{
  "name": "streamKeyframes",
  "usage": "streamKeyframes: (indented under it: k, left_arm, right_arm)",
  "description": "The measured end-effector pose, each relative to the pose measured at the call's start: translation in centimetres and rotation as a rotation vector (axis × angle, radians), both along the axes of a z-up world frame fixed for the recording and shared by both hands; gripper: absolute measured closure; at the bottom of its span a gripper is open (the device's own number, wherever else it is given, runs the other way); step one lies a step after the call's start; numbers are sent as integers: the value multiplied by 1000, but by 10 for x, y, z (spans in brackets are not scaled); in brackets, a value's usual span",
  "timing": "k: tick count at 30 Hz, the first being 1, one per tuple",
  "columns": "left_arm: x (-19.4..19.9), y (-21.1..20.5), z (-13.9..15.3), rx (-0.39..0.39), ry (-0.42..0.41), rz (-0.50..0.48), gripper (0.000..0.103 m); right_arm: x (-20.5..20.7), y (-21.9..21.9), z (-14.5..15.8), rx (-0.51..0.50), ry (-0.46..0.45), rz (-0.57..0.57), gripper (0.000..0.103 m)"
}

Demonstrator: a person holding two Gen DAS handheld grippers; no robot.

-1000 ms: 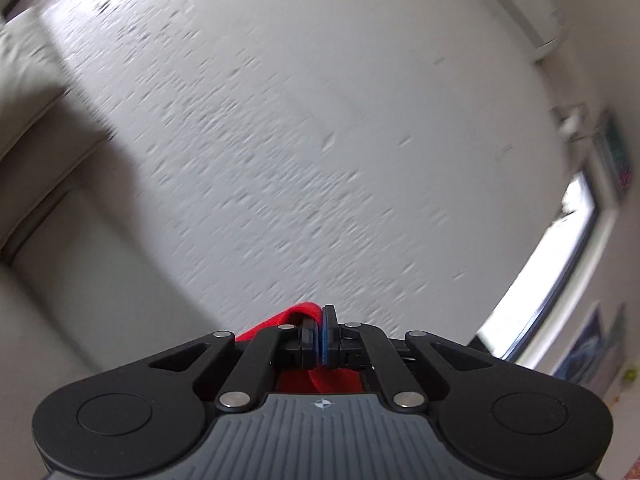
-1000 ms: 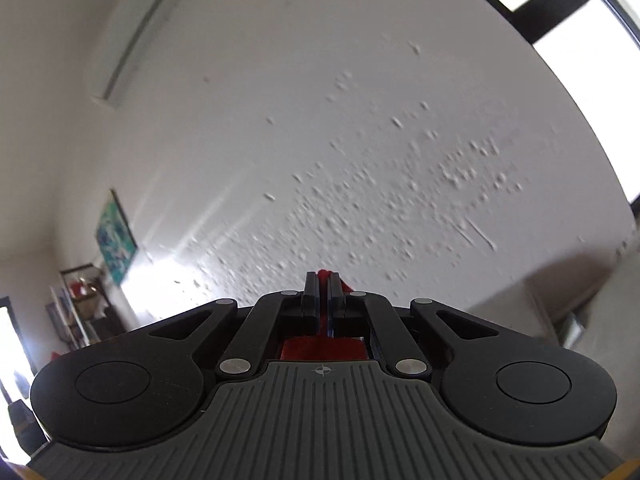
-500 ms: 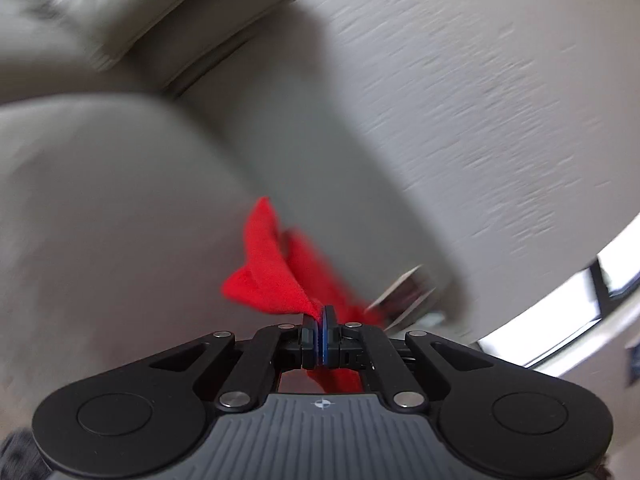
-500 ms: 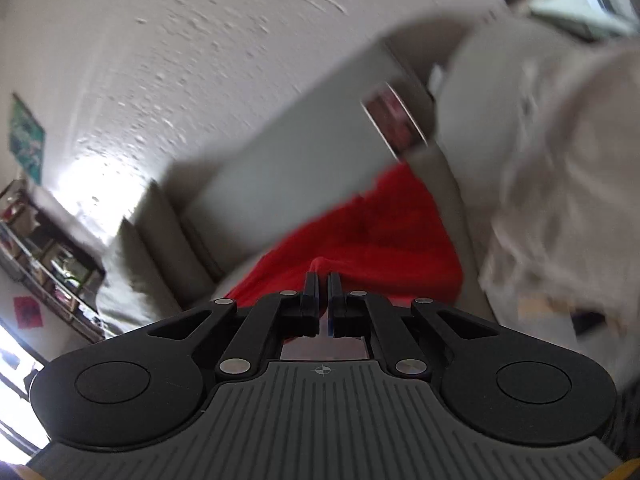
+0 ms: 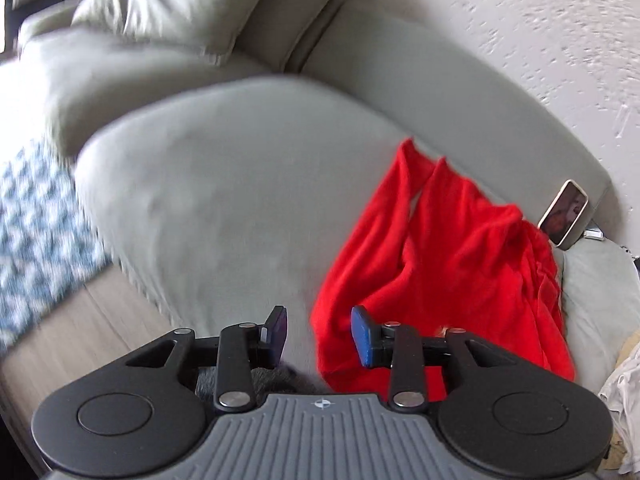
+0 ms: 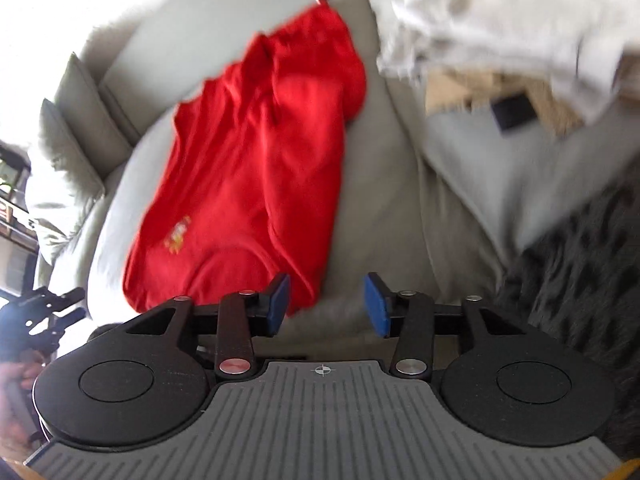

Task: Fold clothes
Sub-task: 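Lay the sweatshirt flat on the sofa and open the right gripper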

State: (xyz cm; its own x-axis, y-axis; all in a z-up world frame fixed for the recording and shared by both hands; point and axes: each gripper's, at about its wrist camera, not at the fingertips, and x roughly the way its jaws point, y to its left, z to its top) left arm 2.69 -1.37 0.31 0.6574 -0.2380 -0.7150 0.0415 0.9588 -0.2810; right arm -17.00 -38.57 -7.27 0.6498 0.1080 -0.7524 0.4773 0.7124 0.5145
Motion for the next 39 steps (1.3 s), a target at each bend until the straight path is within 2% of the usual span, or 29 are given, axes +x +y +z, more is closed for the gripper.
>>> streamKeyframes:
  k: [4,9,14,17,18,20,21,22,24,29,30,32,33,36,37,39]
  left_arm:
    - [5,-31,2,-62,12,-140,61]
    - [2,-77,2,-58,28,-283,58]
    - [4,-111,16,-29,-27,-377,54]
    - [8,-129,26,4,-73,-420,39]
    - [10,-136,28,21,-88,-434,34]
    - [16,-150,28,73,-113,-440,28]
    - [20,-157,27,106,-123,-435,22]
    - [25,-164,24,137,-127,-422,16]
    - [38,-175,17,191,-114,-388,12]
    - [76,-201,-6,260,-65,-373,11]
    - [84,-207,-10,270,-60,-373,11]
    - [99,-219,-21,276,-45,-377,11]
    - [106,-224,-28,263,-28,-387,11]
    - [124,-231,-54,188,18,-427,11]
    - [126,-229,-62,154,5,-441,11]
    - [128,-223,-80,118,-30,-458,12]
  right_arm:
    - [9,5,14,-12,-46,25,54]
    - [23,12,42,-73,-93,73,53]
    - [39,13,83,-173,-135,115,49]
    - [50,10,108,-182,-169,120,45]
    - [56,9,115,-186,-177,120,41]
    - [66,8,128,-199,-196,120,34]
    - [73,8,134,-208,-206,120,27]
    - [79,8,140,-221,-215,119,24]
    - [95,9,152,-254,-221,104,19]
    - [142,3,177,-261,-257,78,18]
    - [156,0,178,-266,-258,83,19]
    - [186,-8,171,-335,-196,82,25]
    - [203,-13,164,-378,-145,81,34]
    - [254,-34,118,-436,28,119,45]
    - [268,-41,100,-435,68,142,51]
    - [291,-52,66,-428,124,150,52]
